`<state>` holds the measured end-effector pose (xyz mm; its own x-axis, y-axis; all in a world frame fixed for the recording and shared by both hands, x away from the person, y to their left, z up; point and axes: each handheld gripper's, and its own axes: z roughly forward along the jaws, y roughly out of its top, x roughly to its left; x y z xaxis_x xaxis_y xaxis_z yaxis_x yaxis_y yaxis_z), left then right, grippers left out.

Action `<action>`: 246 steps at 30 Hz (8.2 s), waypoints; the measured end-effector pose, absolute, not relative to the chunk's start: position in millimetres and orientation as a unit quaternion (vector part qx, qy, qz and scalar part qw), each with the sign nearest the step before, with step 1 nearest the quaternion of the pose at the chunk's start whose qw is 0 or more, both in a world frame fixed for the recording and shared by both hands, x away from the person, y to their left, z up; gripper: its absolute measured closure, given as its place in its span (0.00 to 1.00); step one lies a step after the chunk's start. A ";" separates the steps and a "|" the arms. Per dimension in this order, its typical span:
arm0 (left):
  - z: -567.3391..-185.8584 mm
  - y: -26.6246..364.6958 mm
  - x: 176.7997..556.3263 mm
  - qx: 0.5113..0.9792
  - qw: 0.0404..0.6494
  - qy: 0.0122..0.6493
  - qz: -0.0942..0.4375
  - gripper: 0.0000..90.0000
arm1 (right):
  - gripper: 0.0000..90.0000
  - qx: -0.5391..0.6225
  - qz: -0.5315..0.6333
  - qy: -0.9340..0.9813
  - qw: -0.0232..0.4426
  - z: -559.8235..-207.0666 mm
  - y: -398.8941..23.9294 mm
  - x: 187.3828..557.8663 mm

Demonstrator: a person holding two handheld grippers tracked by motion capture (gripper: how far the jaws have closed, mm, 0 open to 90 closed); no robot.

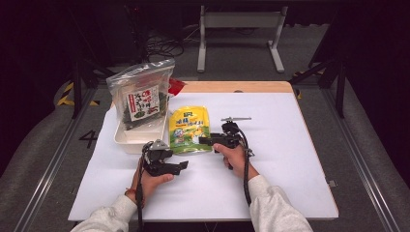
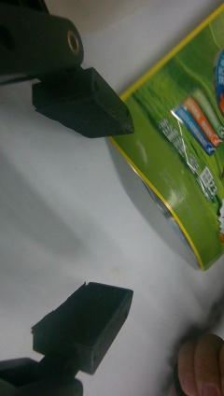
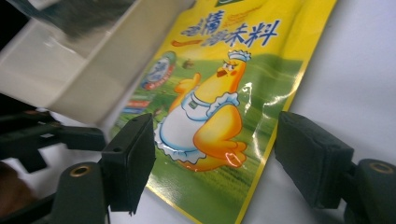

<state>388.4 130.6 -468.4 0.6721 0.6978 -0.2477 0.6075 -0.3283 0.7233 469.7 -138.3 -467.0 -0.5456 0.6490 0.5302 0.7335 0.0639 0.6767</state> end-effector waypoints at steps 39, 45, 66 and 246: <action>-452.7 200.1 328.2 0.848 0.411 0.325 0.077 0.26 | 0.59 -0.122 -0.302 -0.904 -0.276 -454.3 -57.5 418.7; -454.3 205.3 327.0 0.850 0.409 0.325 0.076 0.25 | 0.79 -0.096 -0.291 -0.913 -0.269 -452.9 -55.5 417.8; -464.9 191.9 337.0 0.846 0.421 0.327 0.026 0.21 | 1.00 -0.063 -0.298 -0.904 -0.300 -448.1 -77.4 378.7; -340.2 226.3 371.0 0.740 0.624 0.167 0.188 1.00 | 0.35 -0.252 -0.424 -0.846 -0.201 -440.4 -224.5 288.8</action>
<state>371.0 226.3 -340.2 0.8740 0.4809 0.0696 0.0120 -0.1646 0.9863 288.8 -224.5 -440.4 -0.7927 0.5964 -0.1267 0.2550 0.5131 0.8196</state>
